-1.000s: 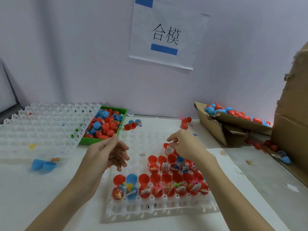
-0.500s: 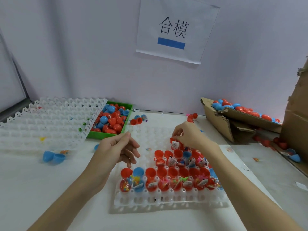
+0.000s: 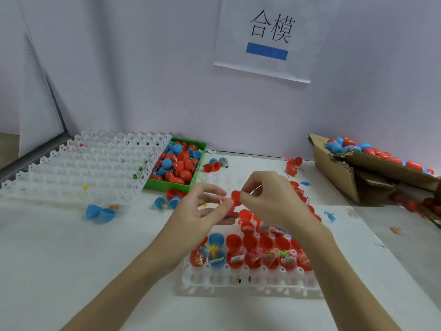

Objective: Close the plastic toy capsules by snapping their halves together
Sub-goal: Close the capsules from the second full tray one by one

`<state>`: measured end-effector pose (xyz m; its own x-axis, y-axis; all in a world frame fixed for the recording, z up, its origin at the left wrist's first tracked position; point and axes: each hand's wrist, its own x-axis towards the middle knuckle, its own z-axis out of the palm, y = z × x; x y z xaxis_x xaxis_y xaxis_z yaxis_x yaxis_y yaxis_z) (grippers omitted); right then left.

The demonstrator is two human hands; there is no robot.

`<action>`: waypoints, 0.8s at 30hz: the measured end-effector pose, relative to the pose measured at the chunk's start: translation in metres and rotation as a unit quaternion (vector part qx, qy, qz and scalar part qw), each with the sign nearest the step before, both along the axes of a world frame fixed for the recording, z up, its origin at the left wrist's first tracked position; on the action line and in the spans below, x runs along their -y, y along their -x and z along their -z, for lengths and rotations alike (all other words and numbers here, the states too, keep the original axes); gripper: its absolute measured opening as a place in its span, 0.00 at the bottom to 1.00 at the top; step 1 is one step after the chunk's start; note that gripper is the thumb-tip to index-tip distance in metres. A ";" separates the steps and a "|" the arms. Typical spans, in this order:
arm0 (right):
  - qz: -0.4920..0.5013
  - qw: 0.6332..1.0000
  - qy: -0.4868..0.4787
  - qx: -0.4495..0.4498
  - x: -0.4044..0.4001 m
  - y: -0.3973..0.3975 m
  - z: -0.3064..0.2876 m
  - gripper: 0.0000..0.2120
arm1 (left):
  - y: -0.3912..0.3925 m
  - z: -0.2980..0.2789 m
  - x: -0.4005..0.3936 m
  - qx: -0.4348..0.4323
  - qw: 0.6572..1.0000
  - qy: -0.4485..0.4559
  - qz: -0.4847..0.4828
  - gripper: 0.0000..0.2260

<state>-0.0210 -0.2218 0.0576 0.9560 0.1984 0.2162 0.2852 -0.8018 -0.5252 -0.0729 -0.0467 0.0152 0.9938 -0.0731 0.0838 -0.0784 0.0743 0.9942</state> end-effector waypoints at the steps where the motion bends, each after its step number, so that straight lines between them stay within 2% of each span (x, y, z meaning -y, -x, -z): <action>1: 0.019 1.000 -0.018 0.003 -0.004 0.005 0.006 0.06 | -0.001 0.001 -0.001 0.000 1.000 -0.004 -0.010 0.12; 5: 0.056 0.989 -0.138 -0.002 -0.011 0.017 0.028 0.04 | -0.002 0.003 -0.004 0.013 0.999 -0.025 -0.028 0.07; 8: 0.018 0.955 -0.296 0.002 -0.015 0.022 0.036 0.02 | -0.004 0.003 -0.008 0.032 0.997 -0.029 -0.065 0.05; 10: -0.006 0.939 -0.342 0.028 -0.015 0.025 0.038 0.02 | -0.005 0.004 -0.011 0.046 0.994 -0.048 -0.082 0.04; 14: -0.045 0.927 -0.371 0.035 -0.014 0.026 0.038 0.06 | -0.007 0.006 -0.011 0.070 0.991 -0.075 -0.088 0.05; 18: -0.059 0.942 -0.329 0.038 -0.021 0.031 0.045 0.10 | -0.007 0.008 -0.012 0.083 0.989 -0.090 -0.079 0.08; 22: -0.036 0.950 -0.302 0.071 -0.020 0.031 0.047 0.09 | -0.009 0.006 -0.013 0.044 0.996 -0.081 -0.016 0.13; 24: -0.043 0.945 -0.319 0.065 -0.018 0.030 0.045 0.09 | -0.008 0.003 -0.013 0.035 0.997 -0.072 -0.020 0.13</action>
